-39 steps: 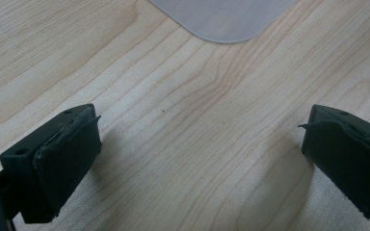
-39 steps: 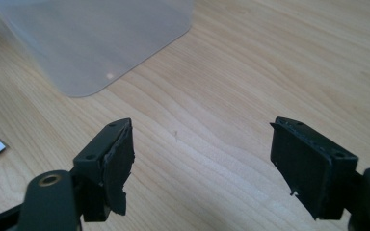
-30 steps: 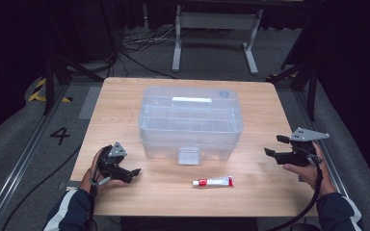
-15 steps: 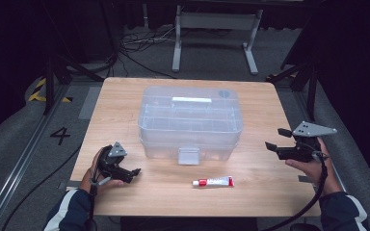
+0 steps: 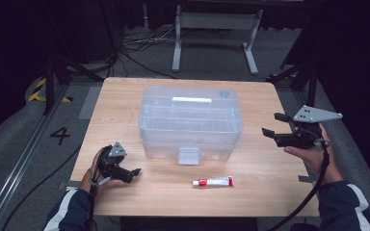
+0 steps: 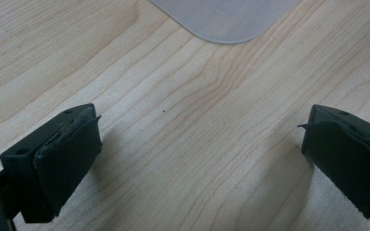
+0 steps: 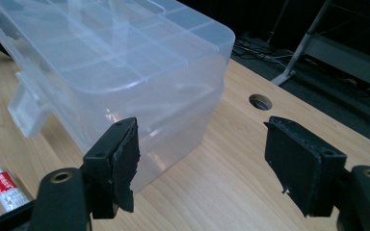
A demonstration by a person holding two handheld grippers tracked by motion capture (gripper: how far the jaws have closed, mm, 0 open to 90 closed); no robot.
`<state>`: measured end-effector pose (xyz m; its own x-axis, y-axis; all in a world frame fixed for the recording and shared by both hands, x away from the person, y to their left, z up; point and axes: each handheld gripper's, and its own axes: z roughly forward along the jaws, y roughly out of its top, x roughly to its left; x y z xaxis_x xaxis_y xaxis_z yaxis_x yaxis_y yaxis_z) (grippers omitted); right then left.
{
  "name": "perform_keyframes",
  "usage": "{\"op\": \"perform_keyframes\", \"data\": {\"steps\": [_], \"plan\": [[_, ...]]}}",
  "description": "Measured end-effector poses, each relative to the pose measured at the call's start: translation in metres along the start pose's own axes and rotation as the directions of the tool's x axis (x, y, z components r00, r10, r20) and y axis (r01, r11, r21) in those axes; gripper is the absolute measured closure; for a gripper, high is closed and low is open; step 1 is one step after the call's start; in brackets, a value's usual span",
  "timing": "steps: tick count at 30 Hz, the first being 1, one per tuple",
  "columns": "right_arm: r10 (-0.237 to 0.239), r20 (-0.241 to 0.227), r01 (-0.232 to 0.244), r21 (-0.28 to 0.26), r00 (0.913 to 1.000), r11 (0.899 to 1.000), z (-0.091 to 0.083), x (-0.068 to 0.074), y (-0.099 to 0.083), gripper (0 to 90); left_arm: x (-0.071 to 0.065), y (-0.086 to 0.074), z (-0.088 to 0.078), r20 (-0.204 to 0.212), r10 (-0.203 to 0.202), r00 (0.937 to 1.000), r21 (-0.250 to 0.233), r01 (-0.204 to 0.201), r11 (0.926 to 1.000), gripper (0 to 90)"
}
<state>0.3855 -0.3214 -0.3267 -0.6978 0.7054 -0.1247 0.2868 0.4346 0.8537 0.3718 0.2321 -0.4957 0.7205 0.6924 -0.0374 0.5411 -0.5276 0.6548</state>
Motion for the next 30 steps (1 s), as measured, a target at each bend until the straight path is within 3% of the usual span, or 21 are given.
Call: {"op": "perform_keyframes", "data": {"steps": [18, 30], "plan": [[-0.038, -0.012, 0.037, -0.020, 0.9992, 0.999, 0.010, 0.003, 0.028, 28.6, 0.000, 0.000, 0.000, -0.001, 0.001, 1.0000, 0.000, -0.001, 1.0000, 0.5], [-0.057, -0.025, 0.057, -0.017, 0.9980, 0.998, 0.030, 0.007, 0.044, 28.7, 0.000, 0.000, 0.000, 0.000, 0.000, 1.0000, 0.000, 0.000, 1.0000, 0.5]]}}
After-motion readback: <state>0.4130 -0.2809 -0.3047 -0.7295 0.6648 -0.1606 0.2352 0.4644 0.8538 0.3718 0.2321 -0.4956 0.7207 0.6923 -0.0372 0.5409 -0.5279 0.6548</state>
